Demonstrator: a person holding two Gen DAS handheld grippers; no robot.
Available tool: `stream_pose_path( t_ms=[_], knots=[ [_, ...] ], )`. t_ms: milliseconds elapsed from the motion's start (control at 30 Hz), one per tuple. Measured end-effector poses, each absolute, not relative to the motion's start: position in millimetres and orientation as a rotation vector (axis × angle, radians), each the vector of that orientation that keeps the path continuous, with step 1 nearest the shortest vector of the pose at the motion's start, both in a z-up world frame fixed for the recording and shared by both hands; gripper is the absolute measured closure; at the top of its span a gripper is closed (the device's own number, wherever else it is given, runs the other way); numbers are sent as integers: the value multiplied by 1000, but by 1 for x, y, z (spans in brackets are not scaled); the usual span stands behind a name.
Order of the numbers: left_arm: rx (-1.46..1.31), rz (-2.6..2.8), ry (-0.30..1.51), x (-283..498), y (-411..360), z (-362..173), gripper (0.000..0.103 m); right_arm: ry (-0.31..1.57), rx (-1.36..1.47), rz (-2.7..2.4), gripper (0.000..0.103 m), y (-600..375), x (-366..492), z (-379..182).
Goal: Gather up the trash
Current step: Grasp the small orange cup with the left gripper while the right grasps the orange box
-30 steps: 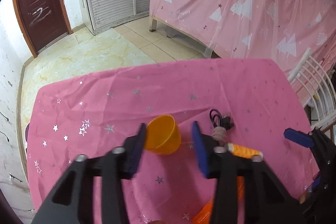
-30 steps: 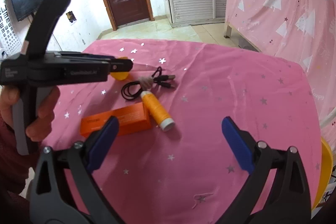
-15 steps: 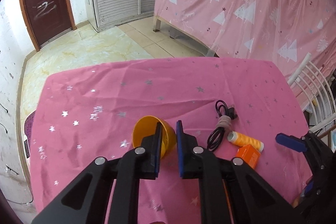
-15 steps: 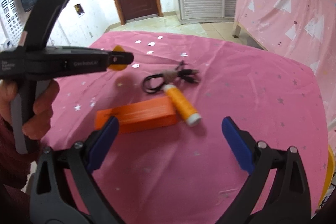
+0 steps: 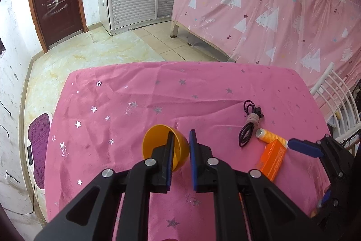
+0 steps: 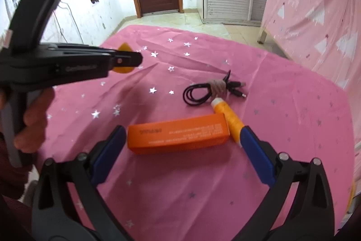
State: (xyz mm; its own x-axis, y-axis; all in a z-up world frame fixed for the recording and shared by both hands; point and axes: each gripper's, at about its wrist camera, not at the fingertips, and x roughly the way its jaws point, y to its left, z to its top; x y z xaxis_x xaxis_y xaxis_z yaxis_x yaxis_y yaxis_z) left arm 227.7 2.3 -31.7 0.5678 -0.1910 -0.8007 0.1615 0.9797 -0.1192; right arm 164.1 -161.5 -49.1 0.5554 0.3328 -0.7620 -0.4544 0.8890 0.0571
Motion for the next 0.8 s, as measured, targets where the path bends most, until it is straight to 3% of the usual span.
stream_pose_path(
  t_ms=[667, 733, 800],
  knots=[
    [-82, -202, 952, 230, 18, -41, 97, 889, -198, 500, 6, -143, 166, -61],
    [-83, -201, 950, 230, 18, -40, 97, 874, -188, 502, 13, -145, 165, -59],
    [-81, -196, 949, 230, 18, -39, 96, 872, -182, 502, 13, -146, 166, -59]
  ],
)
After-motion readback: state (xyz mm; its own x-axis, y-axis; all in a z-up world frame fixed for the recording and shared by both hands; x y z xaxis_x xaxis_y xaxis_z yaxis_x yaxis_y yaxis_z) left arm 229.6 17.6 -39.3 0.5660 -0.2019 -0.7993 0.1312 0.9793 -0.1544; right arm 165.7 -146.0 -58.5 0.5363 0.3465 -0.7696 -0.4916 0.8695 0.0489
